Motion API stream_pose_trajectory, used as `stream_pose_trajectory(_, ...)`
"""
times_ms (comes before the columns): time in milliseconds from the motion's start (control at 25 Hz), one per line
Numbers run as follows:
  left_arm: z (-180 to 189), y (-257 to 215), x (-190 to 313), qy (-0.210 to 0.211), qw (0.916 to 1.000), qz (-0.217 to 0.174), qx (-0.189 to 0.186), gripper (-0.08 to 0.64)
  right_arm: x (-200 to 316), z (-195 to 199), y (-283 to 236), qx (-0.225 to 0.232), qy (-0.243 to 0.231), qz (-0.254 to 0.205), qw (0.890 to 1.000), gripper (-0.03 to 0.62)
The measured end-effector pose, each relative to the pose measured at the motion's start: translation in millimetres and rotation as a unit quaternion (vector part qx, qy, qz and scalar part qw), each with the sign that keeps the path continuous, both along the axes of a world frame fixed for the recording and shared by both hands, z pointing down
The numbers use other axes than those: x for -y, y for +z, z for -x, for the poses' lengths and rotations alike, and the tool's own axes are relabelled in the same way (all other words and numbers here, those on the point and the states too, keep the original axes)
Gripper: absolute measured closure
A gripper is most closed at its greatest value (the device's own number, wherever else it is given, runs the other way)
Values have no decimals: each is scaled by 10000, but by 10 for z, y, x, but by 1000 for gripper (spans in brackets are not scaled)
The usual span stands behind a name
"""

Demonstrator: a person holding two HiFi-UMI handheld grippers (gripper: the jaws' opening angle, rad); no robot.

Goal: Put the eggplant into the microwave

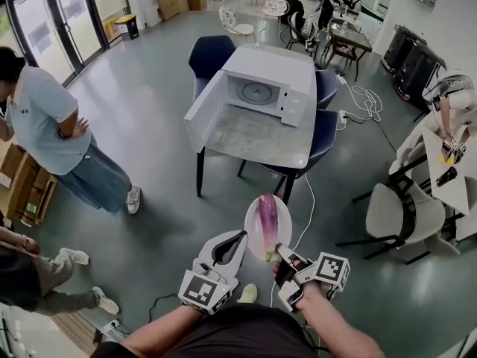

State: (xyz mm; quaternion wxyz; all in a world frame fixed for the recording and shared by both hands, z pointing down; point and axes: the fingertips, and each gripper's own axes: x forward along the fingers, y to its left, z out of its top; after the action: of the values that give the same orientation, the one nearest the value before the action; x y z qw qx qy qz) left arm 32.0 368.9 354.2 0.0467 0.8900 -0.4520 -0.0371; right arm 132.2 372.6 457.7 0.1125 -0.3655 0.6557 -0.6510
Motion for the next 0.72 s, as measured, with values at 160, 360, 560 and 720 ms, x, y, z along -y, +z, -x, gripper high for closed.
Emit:
stream_pose_trajectory(160,-10,3,85,-198,9998,12,14,552,86,-44,3,18,-130,-62,9999,577)
stream_pose_trajectory(360,8,-12,203,-327,9994,9,66,552,257,-46,14,57,-211,-75,9997,577)
stream_pose_trajectory(560,104,-23,528,-345,9994,-38,51,552,564,45,23,32,-207,-71,9998,577)
stream_pose_trajectory(720,244,-23,935,-253,9996,-116,34,552,940,195,27,-21,-146,-84,9999,577)
